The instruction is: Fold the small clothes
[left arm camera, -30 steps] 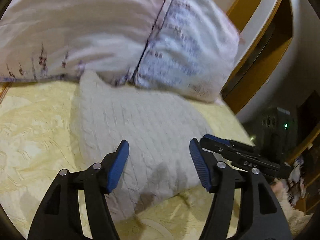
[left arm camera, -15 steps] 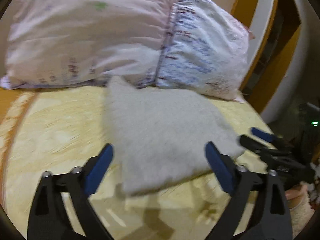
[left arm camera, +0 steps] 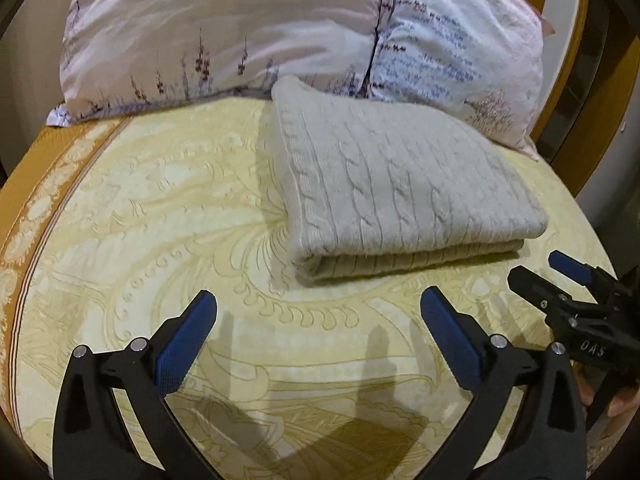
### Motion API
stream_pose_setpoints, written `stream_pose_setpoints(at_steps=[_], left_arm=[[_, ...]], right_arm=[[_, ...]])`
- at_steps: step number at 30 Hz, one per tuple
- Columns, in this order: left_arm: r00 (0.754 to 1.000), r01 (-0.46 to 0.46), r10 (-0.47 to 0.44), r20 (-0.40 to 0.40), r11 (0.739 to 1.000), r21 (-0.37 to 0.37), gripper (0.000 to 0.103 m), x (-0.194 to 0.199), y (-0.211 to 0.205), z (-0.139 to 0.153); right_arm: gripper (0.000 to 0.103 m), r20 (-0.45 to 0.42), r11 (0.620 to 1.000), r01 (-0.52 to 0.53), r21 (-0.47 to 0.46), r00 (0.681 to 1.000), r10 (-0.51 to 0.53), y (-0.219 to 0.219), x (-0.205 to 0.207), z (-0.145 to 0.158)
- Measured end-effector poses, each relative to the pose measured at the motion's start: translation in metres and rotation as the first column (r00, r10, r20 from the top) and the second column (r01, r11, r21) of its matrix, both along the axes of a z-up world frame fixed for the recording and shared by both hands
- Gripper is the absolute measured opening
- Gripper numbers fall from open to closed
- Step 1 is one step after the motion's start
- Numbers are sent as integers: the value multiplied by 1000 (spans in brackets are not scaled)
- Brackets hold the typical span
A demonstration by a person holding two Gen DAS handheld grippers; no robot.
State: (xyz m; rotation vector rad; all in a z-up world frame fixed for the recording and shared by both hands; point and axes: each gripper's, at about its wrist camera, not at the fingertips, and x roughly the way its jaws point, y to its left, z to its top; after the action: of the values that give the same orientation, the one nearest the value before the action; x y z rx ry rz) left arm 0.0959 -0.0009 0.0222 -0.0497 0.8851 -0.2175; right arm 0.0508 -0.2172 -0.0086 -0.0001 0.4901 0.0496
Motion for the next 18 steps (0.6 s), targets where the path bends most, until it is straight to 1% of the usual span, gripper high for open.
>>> stream_pose_setpoints(at_steps=[8, 15, 18], left_arm=[[999, 1, 3, -46, 997, 71, 102, 4, -10, -13], [999, -5, 10, -50, 995, 103, 102, 5, -13, -17], [999, -6, 12, -52, 992, 128, 102, 6, -16, -18]], right_arm=[[101, -64, 998, 35, -46, 997, -38, 10, 11, -9], [101, -105, 997, 40, -67, 993, -47, 12, 19, -13], [101, -108, 997, 43, -68, 993, -50, 11, 20, -14]])
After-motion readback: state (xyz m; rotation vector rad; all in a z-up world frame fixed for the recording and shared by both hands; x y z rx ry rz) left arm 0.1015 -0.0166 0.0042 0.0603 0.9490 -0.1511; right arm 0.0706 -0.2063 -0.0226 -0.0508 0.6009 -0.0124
